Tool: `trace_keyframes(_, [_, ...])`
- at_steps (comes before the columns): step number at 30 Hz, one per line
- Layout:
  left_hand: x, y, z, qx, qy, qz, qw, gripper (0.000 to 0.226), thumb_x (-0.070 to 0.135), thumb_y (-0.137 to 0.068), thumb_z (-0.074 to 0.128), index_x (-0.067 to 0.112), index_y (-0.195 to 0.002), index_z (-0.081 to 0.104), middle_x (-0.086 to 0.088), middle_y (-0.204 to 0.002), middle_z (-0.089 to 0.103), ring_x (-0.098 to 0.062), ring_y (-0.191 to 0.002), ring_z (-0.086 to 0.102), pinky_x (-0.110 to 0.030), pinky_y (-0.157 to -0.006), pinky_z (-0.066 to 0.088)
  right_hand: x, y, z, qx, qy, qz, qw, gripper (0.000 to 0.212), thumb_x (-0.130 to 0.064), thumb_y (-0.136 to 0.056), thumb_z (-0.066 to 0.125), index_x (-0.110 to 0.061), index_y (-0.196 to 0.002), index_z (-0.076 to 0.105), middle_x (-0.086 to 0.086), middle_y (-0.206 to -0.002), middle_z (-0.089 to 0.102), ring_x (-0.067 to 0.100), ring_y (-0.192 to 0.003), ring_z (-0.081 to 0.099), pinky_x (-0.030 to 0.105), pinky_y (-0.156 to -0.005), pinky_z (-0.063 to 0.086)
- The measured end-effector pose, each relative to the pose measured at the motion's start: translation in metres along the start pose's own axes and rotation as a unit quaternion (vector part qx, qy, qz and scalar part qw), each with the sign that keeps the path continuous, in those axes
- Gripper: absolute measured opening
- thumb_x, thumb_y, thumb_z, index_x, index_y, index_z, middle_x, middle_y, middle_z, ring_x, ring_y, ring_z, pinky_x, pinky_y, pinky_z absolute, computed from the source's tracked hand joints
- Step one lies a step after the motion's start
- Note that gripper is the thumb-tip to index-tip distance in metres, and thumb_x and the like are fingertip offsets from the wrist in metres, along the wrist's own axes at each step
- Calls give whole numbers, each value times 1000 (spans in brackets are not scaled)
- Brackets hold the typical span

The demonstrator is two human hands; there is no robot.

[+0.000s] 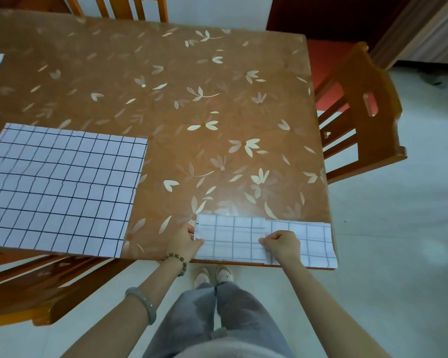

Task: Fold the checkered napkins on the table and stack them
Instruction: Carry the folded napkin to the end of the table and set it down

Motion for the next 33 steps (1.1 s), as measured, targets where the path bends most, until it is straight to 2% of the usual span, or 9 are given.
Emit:
trace_keyframes(7, [0,-1,1,3,-9,-9,1000,25,20,-83,71,16,-96,50,0,-86,56,-18,-81,54,-26,-70,47,7,-7,1,-17,8,-16,1000,20,-21,-76,78,-14,-63,66,-4,-72,67,15,-76,63,28,-75,51])
trace_keyframes(15, [-1,1,2,-2,5,3,1000,22,12,-83,70,12,-94,50,3,-75,51,-18,-77,51,-22,-56,37,11,-10,0,-27,16,-22,999,17,-21,-78,75,-15,-65,67,-1,-73,69,14,-75,63,29,-77,53])
trace_keyframes(24, [-8,-2,10,20,-21,13,999,26,15,-82,70,14,-96,48,2,-73,52,-19,-76,55,-19,-53,36,12,-13,2,-25,39,-27,999,20,-17,-79,72,-11,-63,64,1,-67,63,18,-73,61,30,-73,52])
trace_keyframes(27, [-12,-5,13,44,-28,8,999,40,19,-79,75,13,-107,47,-2,-85,56,-20,-81,57,-23,-61,46,13,-12,3,-17,33,-37,999,13,-17,-78,73,-10,-78,62,-1,-73,61,19,-77,58,27,-68,48])
trace_keyframes(29, [-14,-6,13,61,-40,19,997,52,24,-74,79,13,-113,47,-4,-100,59,-20,-87,58,-30,-73,54,12,-11,1,-20,34,-45,998,24,-20,-77,74,-10,-87,55,-1,-76,55,18,-79,55,25,-64,41])
trace_keyframes(33, [-12,-8,6,86,-1,66,994,58,23,-69,80,16,-116,48,-4,-118,51,-22,-108,51,-37,-89,51,5,-11,-12,-41,3,-46,998,28,-25,-71,80,-17,-80,54,4,-80,62,25,-81,62,37,-76,53])
Point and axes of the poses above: each hand's wrist, its own y-axis away from the middle knuckle, its own z-axis out of the palm, x = y × z, the point moved 1 cm from there along -y, towards the middle knuckle
